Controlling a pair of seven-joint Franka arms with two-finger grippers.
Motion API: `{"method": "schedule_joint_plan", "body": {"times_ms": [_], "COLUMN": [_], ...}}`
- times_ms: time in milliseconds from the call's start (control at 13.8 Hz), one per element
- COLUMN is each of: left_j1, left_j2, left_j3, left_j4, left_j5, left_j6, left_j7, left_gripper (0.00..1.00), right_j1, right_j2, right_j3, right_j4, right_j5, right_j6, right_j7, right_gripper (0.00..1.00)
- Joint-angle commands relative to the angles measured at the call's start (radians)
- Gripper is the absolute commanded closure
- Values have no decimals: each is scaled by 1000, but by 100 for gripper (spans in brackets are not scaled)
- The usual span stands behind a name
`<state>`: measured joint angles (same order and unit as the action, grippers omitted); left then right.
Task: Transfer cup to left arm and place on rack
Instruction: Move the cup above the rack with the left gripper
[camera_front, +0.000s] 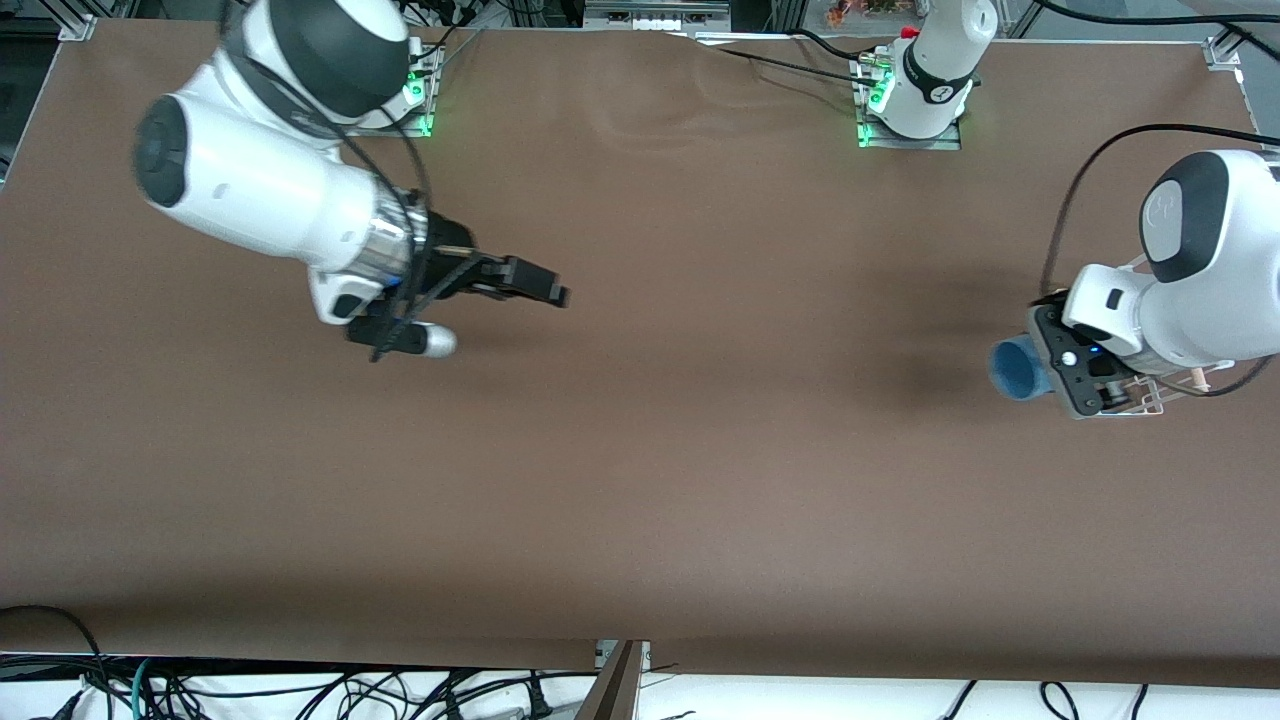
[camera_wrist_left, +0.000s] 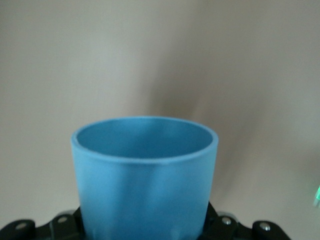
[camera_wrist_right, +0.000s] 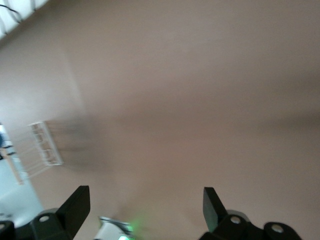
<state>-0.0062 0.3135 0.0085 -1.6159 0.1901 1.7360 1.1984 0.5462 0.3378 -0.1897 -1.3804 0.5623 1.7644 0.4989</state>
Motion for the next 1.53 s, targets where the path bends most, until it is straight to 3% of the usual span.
{"method": "schedule_joint_plan", "body": {"times_ms": [0,291,582,727,873,1091,1455], "left_j1": [-11,15,20,28,38,64,68], "left_j2": [2,1,1,-8,-48,-123,-169], "left_j3": [-7,-8,-28,-28,-47,-64,-113], "left_j4": [-5,-109,-338,-425,-504,-666,-815], "left_j5": [314,675,1024,1168,1200,1247,1249], "left_j6": [-100,-135,-119,-86,-87,-87,-128], "left_j7": [-58,-59,-104,-153,-172,-284,-371], "left_gripper": [100,100,100,100,100,100,100], "right_j1": [5,5,5,5,8,9,-12], "right_j2": [-23,-25,-31,-42,-48,-48,-37], "right_j3": [-124,-276,-355,-356,-353,-356,-356], "right_j4": [-8,-8,-8,-6,-5,-2,88], "right_j5": [-56,-155,-338,-439,-496,-467,-462], "right_j6": [-143,-224,-293,-330,-381,-479,-352], "right_j7": [-142,-371,-574,-592,-592,-541,-543], "right_gripper": [0,0,0,0,0,0,0]}}
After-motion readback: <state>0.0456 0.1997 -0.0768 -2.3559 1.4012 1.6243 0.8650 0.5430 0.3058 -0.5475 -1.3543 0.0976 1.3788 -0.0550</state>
